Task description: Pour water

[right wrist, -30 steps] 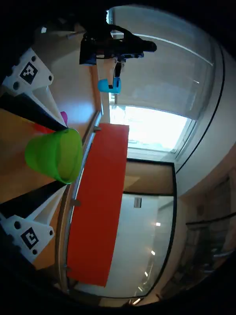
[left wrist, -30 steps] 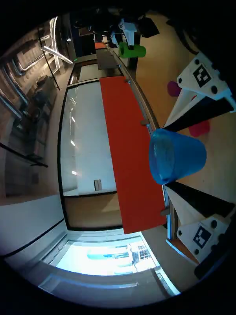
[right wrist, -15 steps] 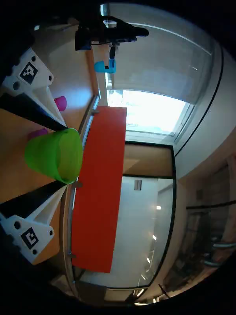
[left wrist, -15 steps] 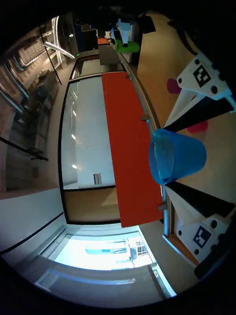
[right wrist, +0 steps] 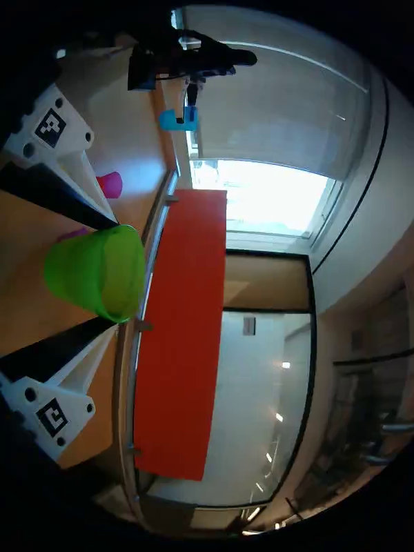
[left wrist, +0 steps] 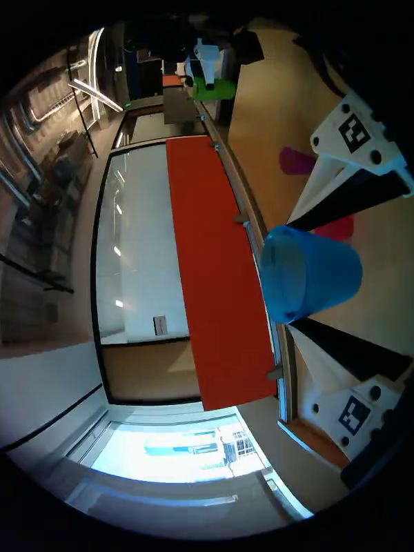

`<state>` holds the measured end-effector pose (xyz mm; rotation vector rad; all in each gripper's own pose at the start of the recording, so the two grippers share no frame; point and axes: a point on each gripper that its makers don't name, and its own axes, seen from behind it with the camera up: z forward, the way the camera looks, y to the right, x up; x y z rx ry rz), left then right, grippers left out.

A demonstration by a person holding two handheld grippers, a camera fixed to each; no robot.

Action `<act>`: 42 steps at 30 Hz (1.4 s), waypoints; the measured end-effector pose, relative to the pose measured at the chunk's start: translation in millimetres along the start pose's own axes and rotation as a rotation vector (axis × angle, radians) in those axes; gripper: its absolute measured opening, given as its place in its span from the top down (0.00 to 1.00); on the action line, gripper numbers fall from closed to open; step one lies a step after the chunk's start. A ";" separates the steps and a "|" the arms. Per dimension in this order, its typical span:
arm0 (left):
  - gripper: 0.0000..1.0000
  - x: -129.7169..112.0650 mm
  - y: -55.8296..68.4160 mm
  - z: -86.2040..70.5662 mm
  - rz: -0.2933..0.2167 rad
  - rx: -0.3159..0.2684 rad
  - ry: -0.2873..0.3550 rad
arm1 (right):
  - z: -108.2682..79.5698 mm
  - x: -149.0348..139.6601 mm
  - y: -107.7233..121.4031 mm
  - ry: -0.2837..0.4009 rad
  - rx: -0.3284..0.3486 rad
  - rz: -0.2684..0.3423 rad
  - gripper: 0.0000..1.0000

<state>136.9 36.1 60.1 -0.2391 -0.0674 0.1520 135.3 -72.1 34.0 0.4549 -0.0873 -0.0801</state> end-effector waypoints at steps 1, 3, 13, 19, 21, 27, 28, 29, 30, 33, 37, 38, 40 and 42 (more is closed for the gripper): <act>0.14 -2.1 1.9 0.5 0.007 -0.005 -0.006 | 0.1 -1.9 -0.6 -0.006 0.005 0.001 0.10; 0.14 -6.7 6.0 1.5 0.020 -0.015 -0.019 | 0.5 -5.9 -2.0 -0.020 0.015 0.004 0.10; 0.14 -31.9 28.9 7.2 0.048 -0.089 -0.086 | 5.5 -32.2 -11.2 -0.088 0.079 -0.009 0.10; 0.14 -51.1 40.6 12.2 0.072 -0.125 -0.133 | 9.3 -49.5 -17.0 -0.127 0.119 -0.028 0.10; 0.14 -58.5 45.1 14.6 0.082 -0.138 -0.149 | 10.9 -54.5 -18.4 -0.139 0.131 -0.034 0.09; 0.14 -81.5 58.2 22.1 0.101 -0.172 -0.197 | 15.4 -74.1 -24.1 -0.180 0.165 -0.049 0.09; 0.14 -85.6 60.4 23.1 0.102 -0.179 -0.206 | 16.3 -77.3 -24.6 -0.187 0.169 -0.050 0.09; 0.14 -90.3 62.9 24.2 0.104 -0.186 -0.215 | 17.2 -81.0 -25.2 -0.195 0.173 -0.052 0.09; 0.14 -94.3 65.0 25.1 0.107 -0.192 -0.224 | 18.0 -84.3 -25.6 -0.201 0.176 -0.053 0.09; 0.14 -106.0 70.7 27.7 0.116 -0.209 -0.249 | 20.3 -94.9 -26.2 -0.224 0.186 -0.056 0.09; 0.14 -117.9 77.6 30.6 0.129 -0.229 -0.277 | 22.8 -109.1 -25.3 -0.256 0.195 -0.056 0.09; 0.13 -121.2 79.5 31.3 0.132 -0.235 -0.284 | 23.6 -112.9 -24.9 -0.265 0.198 -0.057 0.09; 0.14 -127.0 82.7 32.3 0.136 -0.246 -0.299 | 24.8 -119.2 -24.7 -0.280 0.203 -0.059 0.09; 0.13 -133.1 86.2 33.2 0.139 -0.259 -0.316 | 26.0 -125.7 -24.9 -0.296 0.210 -0.061 0.09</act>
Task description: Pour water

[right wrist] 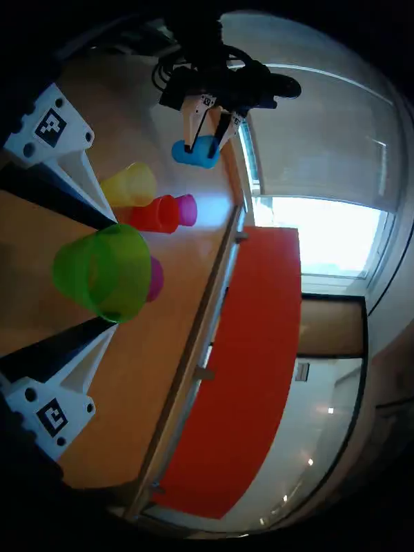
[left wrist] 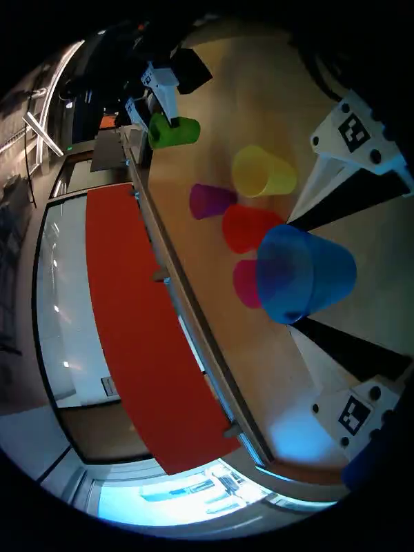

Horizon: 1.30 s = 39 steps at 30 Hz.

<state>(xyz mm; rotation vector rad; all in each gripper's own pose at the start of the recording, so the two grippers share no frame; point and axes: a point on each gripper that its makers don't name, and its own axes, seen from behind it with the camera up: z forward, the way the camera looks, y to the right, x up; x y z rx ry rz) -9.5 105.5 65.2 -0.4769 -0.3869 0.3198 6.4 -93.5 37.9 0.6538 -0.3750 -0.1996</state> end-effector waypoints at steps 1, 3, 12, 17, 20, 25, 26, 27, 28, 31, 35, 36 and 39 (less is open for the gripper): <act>0.14 -2.3 1.6 1.5 0.002 -0.007 -0.008 | 1.4 -2.6 -0.5 -0.008 0.004 -0.001 0.09; 0.14 -7.1 5.1 4.5 0.008 -0.021 -0.026 | 4.4 -8.1 -1.6 -0.024 0.013 -0.002 0.09; 0.13 -23.7 18.6 15.6 0.043 -0.079 -0.098 | 16.4 -28.1 -7.2 -0.092 0.053 -0.018 0.09; 0.13 -30.5 25.2 20.1 0.066 -0.110 -0.137 | 21.9 -38.5 -9.4 -0.131 0.072 -0.031 0.09; 0.13 -33.3 28.6 23.2 0.073 -0.125 -0.154 | 24.8 -44.7 -11.2 -0.154 0.082 -0.040 0.09; 0.13 -36.3 35.0 26.4 0.059 -0.153 -0.173 | 28.8 -52.6 -14.4 -0.183 0.094 -0.057 0.09; 0.13 -36.9 36.5 27.0 0.053 -0.159 -0.176 | 29.5 -54.2 -15.1 -0.189 0.096 -0.060 0.09; 0.13 -37.3 37.6 27.6 0.048 -0.163 -0.178 | 30.1 -55.7 -15.7 -0.194 0.098 -0.062 0.09; 0.13 -37.6 37.9 28.3 0.043 -0.164 -0.179 | 30.7 -57.2 -16.0 -0.199 0.099 -0.062 0.09; 0.13 -38.6 38.7 30.3 0.029 -0.169 -0.183 | 32.0 -62.1 -16.8 -0.218 0.103 -0.060 0.09; 0.13 -40.7 40.0 31.8 0.024 -0.178 -0.192 | 32.8 -67.8 -16.7 -0.238 0.105 -0.063 0.09; 0.13 -41.3 40.4 32.1 0.024 -0.181 -0.195 | 33.0 -68.8 -16.6 -0.241 0.105 -0.065 0.09; 0.13 -43.3 42.3 33.0 0.028 -0.188 -0.202 | 33.9 -71.5 -16.3 -0.247 0.104 -0.069 0.09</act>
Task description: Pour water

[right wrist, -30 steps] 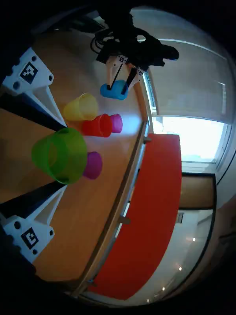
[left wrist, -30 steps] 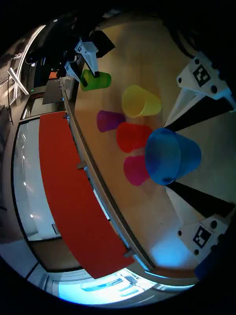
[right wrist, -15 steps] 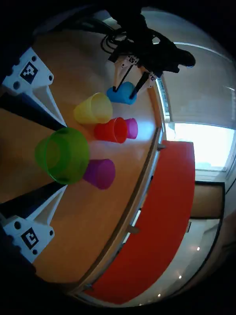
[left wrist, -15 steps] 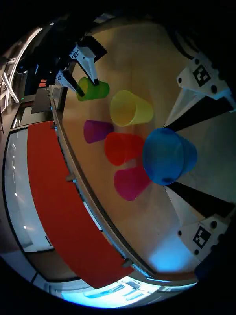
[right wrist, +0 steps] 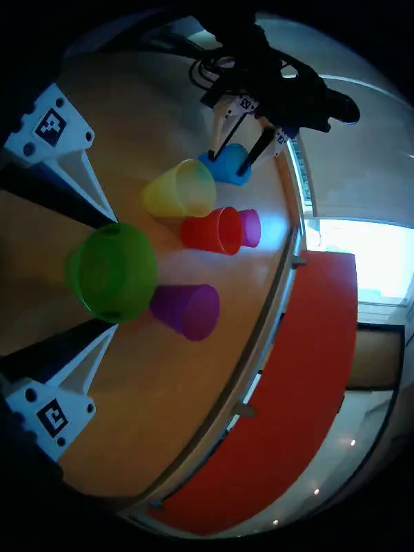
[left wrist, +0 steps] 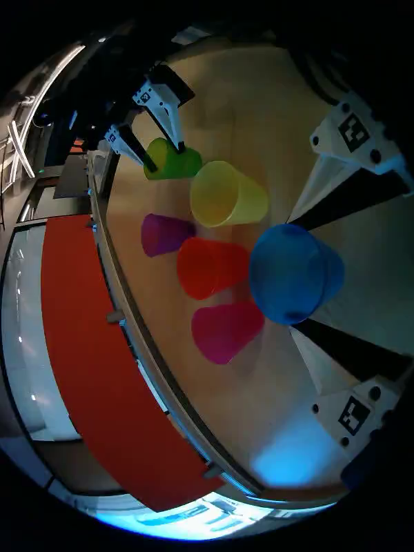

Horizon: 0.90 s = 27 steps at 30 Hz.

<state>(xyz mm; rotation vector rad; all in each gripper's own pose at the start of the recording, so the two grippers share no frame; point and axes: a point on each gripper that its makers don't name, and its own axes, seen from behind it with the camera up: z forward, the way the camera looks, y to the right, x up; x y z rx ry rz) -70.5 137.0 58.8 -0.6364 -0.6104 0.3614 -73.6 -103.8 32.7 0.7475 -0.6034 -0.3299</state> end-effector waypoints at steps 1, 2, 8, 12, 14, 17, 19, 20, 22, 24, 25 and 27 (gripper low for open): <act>0.13 -0.6 0.3 0.6 0.000 -0.001 -0.001 | 0.4 -0.9 -0.1 -0.002 0.000 0.000 0.09; 0.13 -1.3 0.7 1.4 0.001 -0.002 -0.002 | 0.9 -1.9 -0.2 -0.004 0.001 0.000 0.09; 0.13 -4.7 2.0 4.0 -0.002 -0.007 -0.006 | 2.6 -7.5 -1.6 -0.014 0.002 0.002 0.09; 0.14 -5.7 1.1 4.0 -0.003 -0.012 -0.010 | 3.7 -11.2 -1.3 -0.021 0.001 0.005 0.09; 0.13 -6.2 0.3 3.6 -0.006 -0.014 -0.015 | 3.9 -11.6 -1.2 -0.022 0.001 0.009 0.09; 0.13 -6.9 -0.9 3.0 -0.005 -0.015 -0.021 | 4.2 -11.8 -1.2 -0.024 0.001 0.013 0.09; 0.13 -7.2 -1.4 2.9 -0.003 -0.015 -0.024 | 4.3 -11.9 -1.2 -0.025 0.001 0.013 0.08; 0.13 -7.4 -1.6 2.9 -0.002 -0.014 -0.024 | 4.3 -11.9 -1.3 -0.025 0.000 0.013 0.08; 0.13 -7.6 -1.8 2.9 -0.001 -0.014 -0.026 | 4.3 -12.3 -1.2 -0.025 -0.001 0.013 0.08; 0.13 -7.9 -1.9 2.8 -0.001 -0.015 -0.028 | 4.1 -13.0 -1.1 -0.025 -0.003 0.014 0.08; 0.13 -8.1 -1.8 2.7 -0.001 -0.015 -0.028 | 3.8 -13.6 -1.1 -0.025 -0.004 0.015 0.08; 0.13 -8.6 -1.7 2.5 -0.002 -0.015 -0.029 | 3.2 -14.8 -0.8 -0.026 -0.007 0.018 0.07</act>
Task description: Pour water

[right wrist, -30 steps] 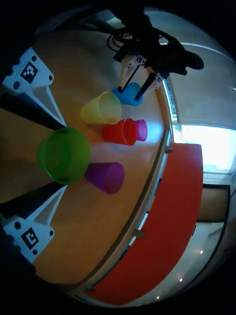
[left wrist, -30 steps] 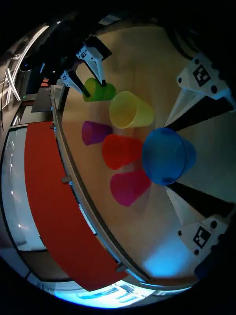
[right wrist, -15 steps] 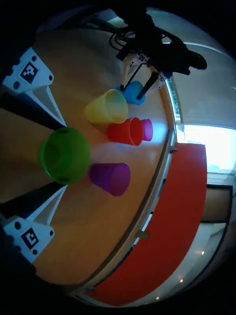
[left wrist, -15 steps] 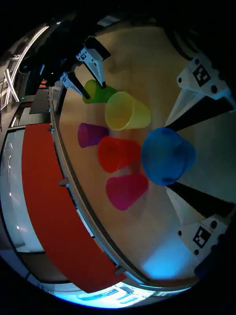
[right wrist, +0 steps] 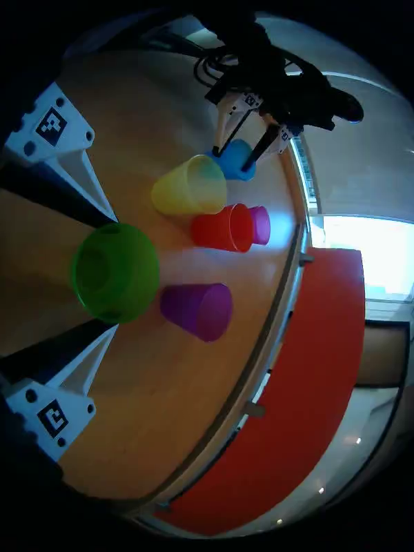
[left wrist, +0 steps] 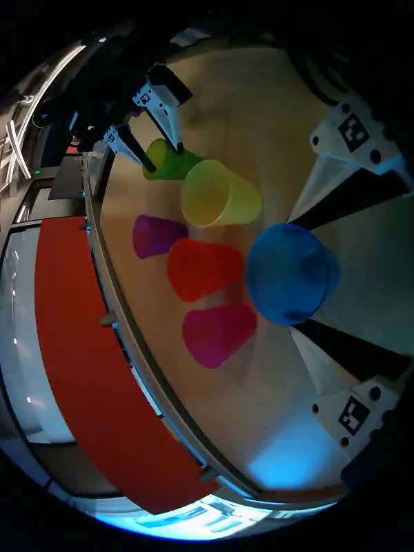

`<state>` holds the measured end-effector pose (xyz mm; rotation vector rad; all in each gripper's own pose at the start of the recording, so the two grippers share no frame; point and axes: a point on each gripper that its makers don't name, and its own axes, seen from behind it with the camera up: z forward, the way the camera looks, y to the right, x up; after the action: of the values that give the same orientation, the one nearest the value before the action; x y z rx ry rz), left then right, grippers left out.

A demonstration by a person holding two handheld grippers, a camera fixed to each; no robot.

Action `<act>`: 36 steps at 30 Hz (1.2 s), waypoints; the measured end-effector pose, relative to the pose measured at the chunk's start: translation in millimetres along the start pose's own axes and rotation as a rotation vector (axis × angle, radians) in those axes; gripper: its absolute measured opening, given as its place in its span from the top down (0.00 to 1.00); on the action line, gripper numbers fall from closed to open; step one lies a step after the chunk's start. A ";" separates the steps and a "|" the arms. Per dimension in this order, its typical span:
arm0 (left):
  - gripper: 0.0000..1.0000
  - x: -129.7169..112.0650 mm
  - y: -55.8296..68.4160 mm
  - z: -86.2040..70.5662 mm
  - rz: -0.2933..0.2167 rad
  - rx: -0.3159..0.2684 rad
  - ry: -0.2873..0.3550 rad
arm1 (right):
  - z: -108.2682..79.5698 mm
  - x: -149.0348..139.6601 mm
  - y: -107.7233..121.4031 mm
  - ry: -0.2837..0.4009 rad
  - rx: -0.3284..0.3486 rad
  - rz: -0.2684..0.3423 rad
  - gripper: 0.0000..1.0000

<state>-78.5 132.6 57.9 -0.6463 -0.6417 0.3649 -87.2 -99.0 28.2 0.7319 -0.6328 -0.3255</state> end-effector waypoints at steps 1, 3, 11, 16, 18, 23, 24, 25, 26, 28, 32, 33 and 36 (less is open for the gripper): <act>0.13 -0.4 0.1 -0.2 -0.001 0.000 0.000 | -0.4 -0.6 0.4 0.000 -0.002 0.002 0.07; 0.13 -1.2 0.4 -0.5 -0.004 -0.001 -0.001 | -1.3 -1.9 1.1 0.001 -0.005 0.005 0.07; 0.13 -6.9 -1.0 -1.8 -0.025 0.002 -0.002 | -2.7 -7.4 0.0 -0.002 -0.004 0.010 0.06; 0.13 -11.0 -0.9 -0.8 -0.038 0.003 -0.008 | -2.4 -12.2 -2.2 -0.009 -0.003 0.008 0.03; 0.13 -12.8 -0.8 -0.1 -0.042 0.003 -0.012 | -2.4 -14.0 -3.2 -0.013 -0.002 0.010 0.02; 0.13 -15.9 -1.5 0.8 -0.041 0.005 -0.023 | -3.0 -15.5 -3.2 -0.016 -0.003 0.012 0.00; 0.12 -16.3 -1.8 0.6 -0.040 0.005 -0.025 | -3.3 -15.8 -2.9 -0.017 -0.004 0.012 0.00; 0.12 -16.7 -2.3 0.0 -0.041 0.007 -0.027 | -4.0 -16.3 -2.4 -0.017 -0.006 0.012 0.00; 0.12 -17.2 -2.8 -0.6 -0.041 0.009 -0.029 | -4.8 -16.8 -1.9 -0.018 -0.008 0.012 0.00; 0.12 -18.0 -3.6 -2.5 -0.044 0.012 -0.033 | -6.7 -18.3 -1.0 -0.019 -0.011 0.012 0.00; 0.12 -20.2 -4.8 -8.2 -0.053 0.018 -0.035 | -12.6 -22.1 1.2 -0.020 -0.020 0.017 0.00; 0.12 -20.9 -5.0 -9.7 -0.056 0.020 -0.035 | -14.2 -22.9 1.7 -0.020 -0.022 0.018 0.00; 0.12 -24.4 -5.2 -14.1 -0.064 0.026 -0.038 | -19.9 -25.2 3.1 -0.018 -0.030 0.023 0.00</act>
<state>-86.9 110.3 42.0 -0.5940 -0.6909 0.3264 -93.7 -74.2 8.5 0.6928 -0.6513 -0.3197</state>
